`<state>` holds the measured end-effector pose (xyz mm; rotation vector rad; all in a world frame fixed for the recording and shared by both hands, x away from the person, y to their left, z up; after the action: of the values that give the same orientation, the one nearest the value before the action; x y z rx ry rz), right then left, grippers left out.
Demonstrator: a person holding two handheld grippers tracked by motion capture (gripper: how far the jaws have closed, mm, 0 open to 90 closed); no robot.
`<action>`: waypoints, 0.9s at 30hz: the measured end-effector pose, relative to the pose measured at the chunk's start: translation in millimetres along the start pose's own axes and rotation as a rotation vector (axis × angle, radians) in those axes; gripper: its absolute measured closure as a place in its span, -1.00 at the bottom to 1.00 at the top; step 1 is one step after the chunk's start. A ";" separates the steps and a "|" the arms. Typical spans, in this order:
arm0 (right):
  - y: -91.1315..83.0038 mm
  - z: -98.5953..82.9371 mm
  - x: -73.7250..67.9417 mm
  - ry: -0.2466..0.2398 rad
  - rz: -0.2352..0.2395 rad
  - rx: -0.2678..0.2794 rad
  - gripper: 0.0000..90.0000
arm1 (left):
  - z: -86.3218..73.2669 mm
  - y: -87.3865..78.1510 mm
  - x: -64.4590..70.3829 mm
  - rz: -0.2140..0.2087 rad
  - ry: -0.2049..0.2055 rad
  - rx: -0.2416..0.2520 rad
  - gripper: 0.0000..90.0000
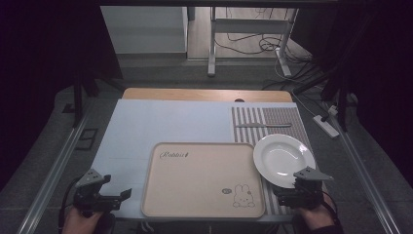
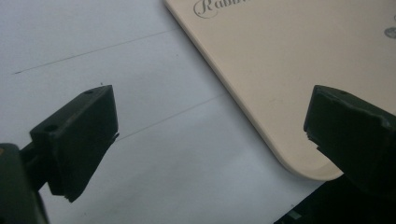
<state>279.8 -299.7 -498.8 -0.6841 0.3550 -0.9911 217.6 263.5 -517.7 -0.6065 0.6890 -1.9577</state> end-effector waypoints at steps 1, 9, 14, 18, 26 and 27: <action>0.4 0.0 -0.3 -0.005 0.002 -0.004 -1.00 | 0.1 0.2 0.2 -0.001 0.004 -0.002 -0.91; 2.5 0.1 -1.2 -0.013 0.023 -0.024 -1.00 | 0.1 1.1 -0.3 -0.009 0.000 -0.008 -0.91; 3.3 0.1 -1.8 -0.018 0.027 -0.035 -1.00 | 0.0 1.1 -1.4 -0.015 -0.010 -0.008 -0.91; 3.5 0.0 -1.4 -0.014 0.028 -0.037 -1.00 | 0.0 1.2 -1.8 -0.017 -0.015 -0.010 -0.91; 3.6 0.0 -0.8 -0.009 0.029 -0.041 -1.00 | 0.0 1.5 -1.9 -0.024 -0.013 -0.014 -0.92; 3.7 0.0 -0.9 -0.010 0.030 -0.041 -1.00 | 0.0 1.6 -2.0 -0.026 -0.014 -0.015 -0.92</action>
<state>281.7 -297.6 -501.3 -0.7184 0.3772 -0.9536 219.4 264.6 -519.0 -0.6408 0.6905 -1.9715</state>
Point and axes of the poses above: each handheld gripper's, and its own axes: y roughly forward along the jaws, z roughly out of its top, x roughly to its right, the point moved 3 cm from there along y, roughly forward along the jaws, and after that the axes turned 3 degrees about z, right-handed, at the moved point
